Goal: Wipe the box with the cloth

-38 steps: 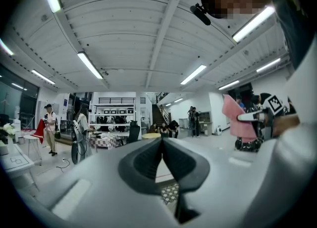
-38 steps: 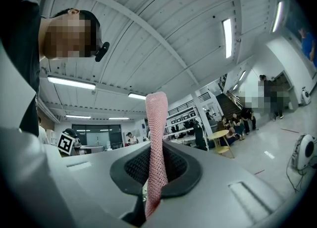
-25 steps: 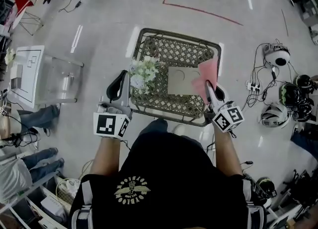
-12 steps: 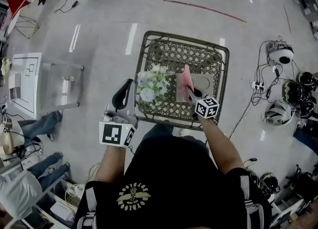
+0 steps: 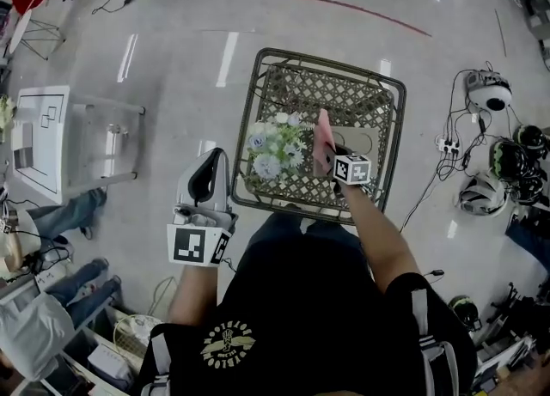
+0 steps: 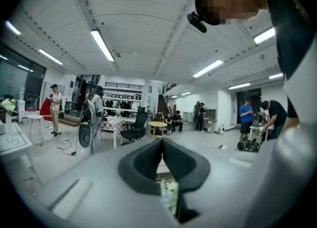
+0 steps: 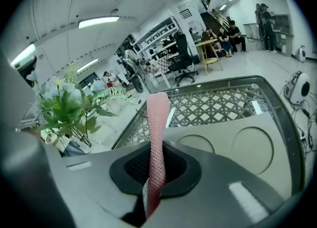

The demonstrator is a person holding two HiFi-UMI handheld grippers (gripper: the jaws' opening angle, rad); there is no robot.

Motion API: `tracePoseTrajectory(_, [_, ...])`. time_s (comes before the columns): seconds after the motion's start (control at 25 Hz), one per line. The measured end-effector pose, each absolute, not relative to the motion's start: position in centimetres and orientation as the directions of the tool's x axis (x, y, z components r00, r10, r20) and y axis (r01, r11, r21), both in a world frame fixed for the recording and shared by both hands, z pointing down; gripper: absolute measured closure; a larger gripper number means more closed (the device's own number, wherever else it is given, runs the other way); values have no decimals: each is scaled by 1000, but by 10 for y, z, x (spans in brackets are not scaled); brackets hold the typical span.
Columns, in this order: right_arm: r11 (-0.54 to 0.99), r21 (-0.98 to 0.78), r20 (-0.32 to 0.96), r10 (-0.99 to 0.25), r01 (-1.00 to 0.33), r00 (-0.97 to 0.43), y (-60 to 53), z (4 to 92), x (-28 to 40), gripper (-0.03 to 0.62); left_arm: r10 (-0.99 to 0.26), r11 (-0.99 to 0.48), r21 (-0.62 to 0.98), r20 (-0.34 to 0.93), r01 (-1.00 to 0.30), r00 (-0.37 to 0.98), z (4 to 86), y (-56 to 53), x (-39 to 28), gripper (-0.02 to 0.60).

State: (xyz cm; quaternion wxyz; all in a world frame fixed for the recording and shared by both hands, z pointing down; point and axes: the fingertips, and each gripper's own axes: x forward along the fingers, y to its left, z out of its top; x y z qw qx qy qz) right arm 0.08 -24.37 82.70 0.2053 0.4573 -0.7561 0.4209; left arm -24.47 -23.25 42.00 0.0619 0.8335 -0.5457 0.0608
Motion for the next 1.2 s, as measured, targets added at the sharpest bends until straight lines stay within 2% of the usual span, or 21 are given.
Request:
tracePoseTrajectory(0.32, [222, -357, 782, -459, -907, -421, -237, 850, 39, 577, -922, -342, 23, 183, -939, 341, 413, -209, -242, 581])
tracePoseTrajectory(0.88, [51, -250, 853, -460, -967, -244, -225, 864, 189, 577, -930, -331, -28, 178, -943, 321, 394, -184, -197, 581])
tracePoseTrajectory(1.2, [49, -233, 865, -445, -971, -230, -216, 863, 216, 577, -930, -333, -29, 178, -943, 323, 392, -178, -179, 581])
